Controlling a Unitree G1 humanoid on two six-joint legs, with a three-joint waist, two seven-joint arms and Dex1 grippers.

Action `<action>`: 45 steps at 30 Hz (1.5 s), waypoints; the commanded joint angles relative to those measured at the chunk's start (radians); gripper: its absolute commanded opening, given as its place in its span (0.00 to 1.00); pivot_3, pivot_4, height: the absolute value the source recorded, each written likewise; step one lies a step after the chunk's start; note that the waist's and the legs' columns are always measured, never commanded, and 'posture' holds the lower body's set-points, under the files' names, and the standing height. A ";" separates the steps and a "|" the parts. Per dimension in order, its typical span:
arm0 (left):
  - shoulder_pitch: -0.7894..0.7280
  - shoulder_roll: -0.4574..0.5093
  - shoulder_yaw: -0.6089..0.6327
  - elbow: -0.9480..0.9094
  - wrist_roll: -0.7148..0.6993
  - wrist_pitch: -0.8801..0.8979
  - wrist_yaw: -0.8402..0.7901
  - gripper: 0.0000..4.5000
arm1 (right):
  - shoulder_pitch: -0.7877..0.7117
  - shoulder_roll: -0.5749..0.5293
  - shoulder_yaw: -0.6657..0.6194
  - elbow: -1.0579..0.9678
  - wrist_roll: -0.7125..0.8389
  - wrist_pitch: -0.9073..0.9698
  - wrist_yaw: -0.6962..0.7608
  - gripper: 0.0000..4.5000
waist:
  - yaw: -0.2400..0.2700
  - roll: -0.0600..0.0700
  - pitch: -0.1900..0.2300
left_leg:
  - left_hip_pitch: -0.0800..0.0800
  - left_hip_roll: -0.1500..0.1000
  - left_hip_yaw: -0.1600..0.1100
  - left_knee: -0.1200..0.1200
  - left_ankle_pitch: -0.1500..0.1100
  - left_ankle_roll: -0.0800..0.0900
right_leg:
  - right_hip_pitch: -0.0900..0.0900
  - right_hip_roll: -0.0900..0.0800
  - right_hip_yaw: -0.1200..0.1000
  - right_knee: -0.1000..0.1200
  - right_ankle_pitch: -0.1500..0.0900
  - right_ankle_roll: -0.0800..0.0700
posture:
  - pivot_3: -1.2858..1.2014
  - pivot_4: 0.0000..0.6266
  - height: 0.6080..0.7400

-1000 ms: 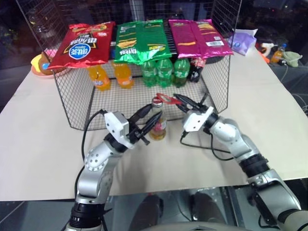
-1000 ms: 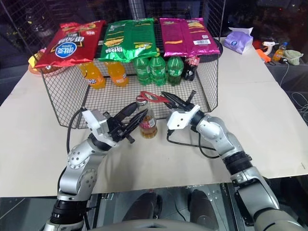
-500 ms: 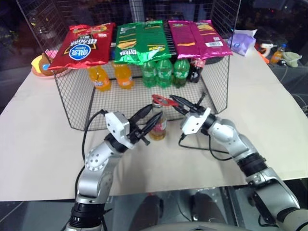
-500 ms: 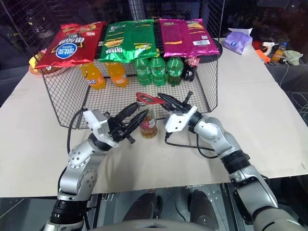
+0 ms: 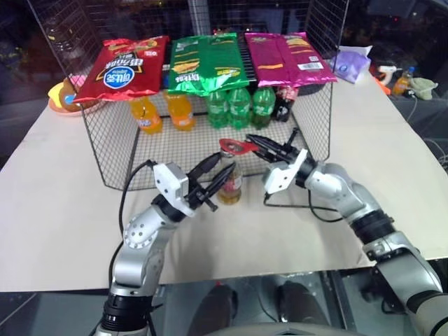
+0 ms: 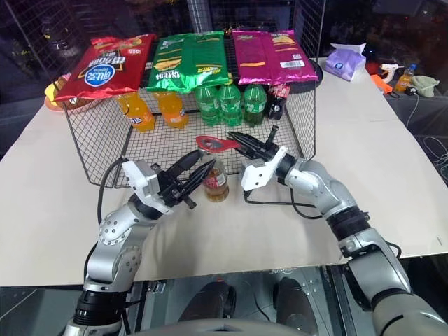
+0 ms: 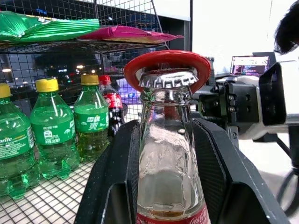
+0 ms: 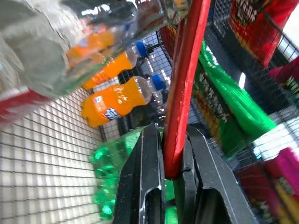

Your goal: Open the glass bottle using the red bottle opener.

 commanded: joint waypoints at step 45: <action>0.019 0.011 -0.003 0.011 0.053 0.009 0.050 0.73 | 0.087 0.060 -0.073 -0.069 0.251 0.158 0.100 0.00 | -0.003 0.001 0.003 | -0.002 0.001 0.000 -0.003 0.000 0.000 | -0.002 0.000 0.000 -0.002 0.000 0.000 | 0.52 0.24 1.00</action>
